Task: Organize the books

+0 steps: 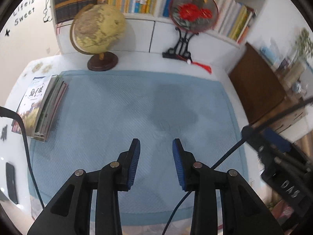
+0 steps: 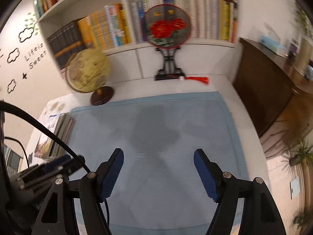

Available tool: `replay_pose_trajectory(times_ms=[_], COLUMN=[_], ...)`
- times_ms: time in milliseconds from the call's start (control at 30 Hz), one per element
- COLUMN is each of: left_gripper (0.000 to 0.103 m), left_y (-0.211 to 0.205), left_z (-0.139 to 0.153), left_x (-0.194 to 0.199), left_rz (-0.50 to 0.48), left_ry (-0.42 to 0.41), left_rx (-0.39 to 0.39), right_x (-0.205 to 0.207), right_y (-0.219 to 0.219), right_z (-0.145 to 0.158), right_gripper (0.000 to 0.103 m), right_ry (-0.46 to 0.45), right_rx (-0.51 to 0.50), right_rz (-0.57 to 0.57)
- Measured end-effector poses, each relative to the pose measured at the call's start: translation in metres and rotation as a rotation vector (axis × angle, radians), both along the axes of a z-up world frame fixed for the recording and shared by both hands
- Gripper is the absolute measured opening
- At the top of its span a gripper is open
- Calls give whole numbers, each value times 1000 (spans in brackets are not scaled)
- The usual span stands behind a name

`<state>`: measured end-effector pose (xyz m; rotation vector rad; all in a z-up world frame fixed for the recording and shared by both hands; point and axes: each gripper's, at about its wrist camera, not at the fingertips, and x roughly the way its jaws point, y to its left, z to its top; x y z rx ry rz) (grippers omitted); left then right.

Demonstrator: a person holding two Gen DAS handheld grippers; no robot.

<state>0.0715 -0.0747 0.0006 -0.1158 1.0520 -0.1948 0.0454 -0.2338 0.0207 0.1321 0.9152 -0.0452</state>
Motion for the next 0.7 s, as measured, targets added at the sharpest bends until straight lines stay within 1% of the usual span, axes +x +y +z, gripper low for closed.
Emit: replay_pose_trajectory(times_ms=[100,167,267,367,400,433,500,700], left_gripper=[32,32,33,44,55,69,78,79], left_y=[-17,-25,-39,-44,-46,-47,-50,-56], left_z=[-8,-12,-13,-11,-9,-8,-3,1], left_x=[-7,-11,-17,-19,-20,-21,-24,-27], left_rz=[-9,-9,-4,-8,-7,-5,-1,-6], left_ry=[29,35,18,9,-3,-11,-44,-70], left_rx=[7,18,88,115,125,132,139,163], right_x=[-5,-5,-8,-10,-13,-14,-14,-18], right_y=[-15,-21,-25,-30,-31,-33,-36,-41], right_z=[-4,-6,-8,-9,-10,-10,-11,-12], right_gripper=[72,72,72,72,72,72,72,72], right_ry=[11,18,19,21,22,22,21,21], right_rx=[-11,-20,-27,-31,-30,-24,-19,-7], right_rz=[-21,-15,-6,1,0,3,2,3])
